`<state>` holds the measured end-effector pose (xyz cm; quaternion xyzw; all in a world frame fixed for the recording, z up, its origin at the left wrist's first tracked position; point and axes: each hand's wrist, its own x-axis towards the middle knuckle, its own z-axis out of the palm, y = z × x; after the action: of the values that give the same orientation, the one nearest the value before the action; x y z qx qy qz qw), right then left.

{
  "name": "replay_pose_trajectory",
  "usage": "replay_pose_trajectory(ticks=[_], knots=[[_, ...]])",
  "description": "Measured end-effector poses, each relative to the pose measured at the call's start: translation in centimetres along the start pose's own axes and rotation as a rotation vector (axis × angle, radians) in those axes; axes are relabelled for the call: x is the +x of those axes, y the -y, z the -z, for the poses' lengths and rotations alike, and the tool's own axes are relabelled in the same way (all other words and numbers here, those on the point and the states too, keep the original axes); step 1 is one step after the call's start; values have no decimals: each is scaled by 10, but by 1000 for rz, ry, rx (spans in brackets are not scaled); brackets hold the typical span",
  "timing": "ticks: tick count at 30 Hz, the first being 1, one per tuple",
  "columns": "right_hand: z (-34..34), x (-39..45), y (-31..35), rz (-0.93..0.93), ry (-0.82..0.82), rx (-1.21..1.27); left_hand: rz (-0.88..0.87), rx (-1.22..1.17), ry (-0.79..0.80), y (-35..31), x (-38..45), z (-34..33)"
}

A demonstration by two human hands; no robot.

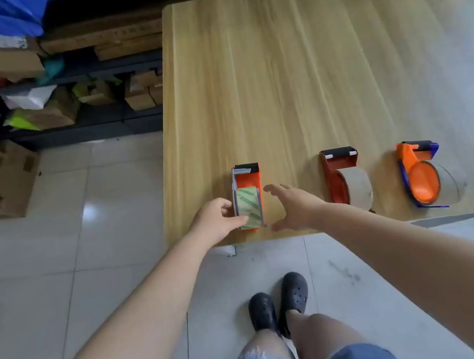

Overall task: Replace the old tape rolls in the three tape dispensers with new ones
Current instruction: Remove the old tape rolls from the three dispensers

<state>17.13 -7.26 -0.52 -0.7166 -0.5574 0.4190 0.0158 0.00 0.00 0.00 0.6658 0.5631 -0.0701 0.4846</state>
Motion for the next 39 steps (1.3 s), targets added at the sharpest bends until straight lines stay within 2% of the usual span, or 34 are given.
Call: replay_pose_trajectory(ticks=[3,7,10,14,20,25,31,34,37,39], knots=[[-2,9,-4,-7,42,6,30,-156,75,1,3,-5],[-8,21,-7,7,68,10,25,-303,83,2,7,-8],[-7,27,-7,-3,59,48,6,-394,59,-3,12,-3],[-6,32,-4,-42,15,129,23,-567,110,-13,16,8],[-17,36,2,-88,-65,284,-5,-577,133,-13,21,14],[-23,38,2,-145,-168,301,-11,-676,126,-15,24,16],[-32,39,-6,-255,-82,214,-37,-720,91,-26,28,25],[-26,38,-7,-192,-115,222,-16,-722,86,-29,30,28],[-3,33,-7,-47,-197,385,-8,-707,94,-31,31,32],[15,30,-8,23,-172,443,-12,-687,87,-32,31,34]])
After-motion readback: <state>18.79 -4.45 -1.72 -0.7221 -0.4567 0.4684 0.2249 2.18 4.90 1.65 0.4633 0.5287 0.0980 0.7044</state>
